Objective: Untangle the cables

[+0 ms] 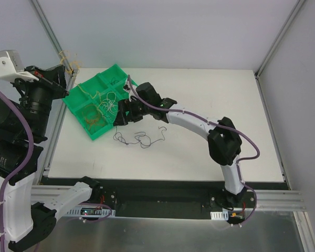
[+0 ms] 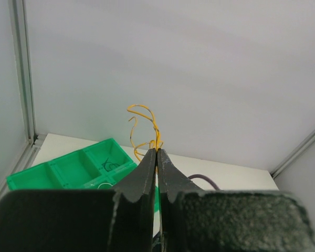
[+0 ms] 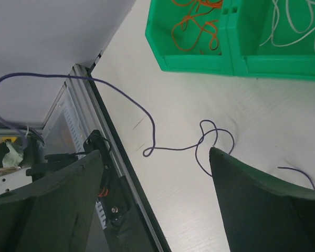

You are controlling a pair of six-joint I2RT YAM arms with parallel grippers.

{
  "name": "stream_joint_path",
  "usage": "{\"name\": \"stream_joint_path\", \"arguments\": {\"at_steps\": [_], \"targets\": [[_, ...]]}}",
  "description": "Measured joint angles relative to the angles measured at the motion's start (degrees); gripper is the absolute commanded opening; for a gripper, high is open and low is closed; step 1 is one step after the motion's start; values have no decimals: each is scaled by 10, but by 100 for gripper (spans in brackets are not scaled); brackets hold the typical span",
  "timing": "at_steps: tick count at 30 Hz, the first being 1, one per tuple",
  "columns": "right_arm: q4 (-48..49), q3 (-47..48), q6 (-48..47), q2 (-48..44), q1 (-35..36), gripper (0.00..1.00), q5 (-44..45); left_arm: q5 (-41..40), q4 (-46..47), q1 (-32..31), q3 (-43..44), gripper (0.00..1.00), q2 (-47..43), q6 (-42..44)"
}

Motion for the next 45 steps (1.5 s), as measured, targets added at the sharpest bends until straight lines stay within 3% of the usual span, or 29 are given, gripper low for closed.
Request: {"name": "stream_joint_path", "arguments": {"at_steps": [4,8,11,16,19,24,30,36,40,45], "targets": [[0,31,32,42,19,73,3,9,-7,0,20,0,7,-3],[5,78,71,88,30,52,5,11,-14,0,33,0,13,-5],[4,91,93,109,30,1,5,15,-15,0,34,0,14,-7],[-47,95,101,121,20,1,9,21,-19,0,35,0,17,-7],[-54,19,94,77,-2,1,26,15,-23,0,36,0,22,3],[-94,-242,76,-123,-109,1,91,-25,-21,0,50,0,47,45],[-182,-374,23,-336,-246,1,191,-42,-17,0,47,0,81,52],[-260,-443,-14,-429,-309,1,215,-16,-14,15,28,0,122,-11],[-300,-447,-33,-431,-349,1,210,53,-12,62,2,0,149,-92],[-332,-441,-54,-454,-351,1,193,111,-8,125,-47,0,169,-190]]}}
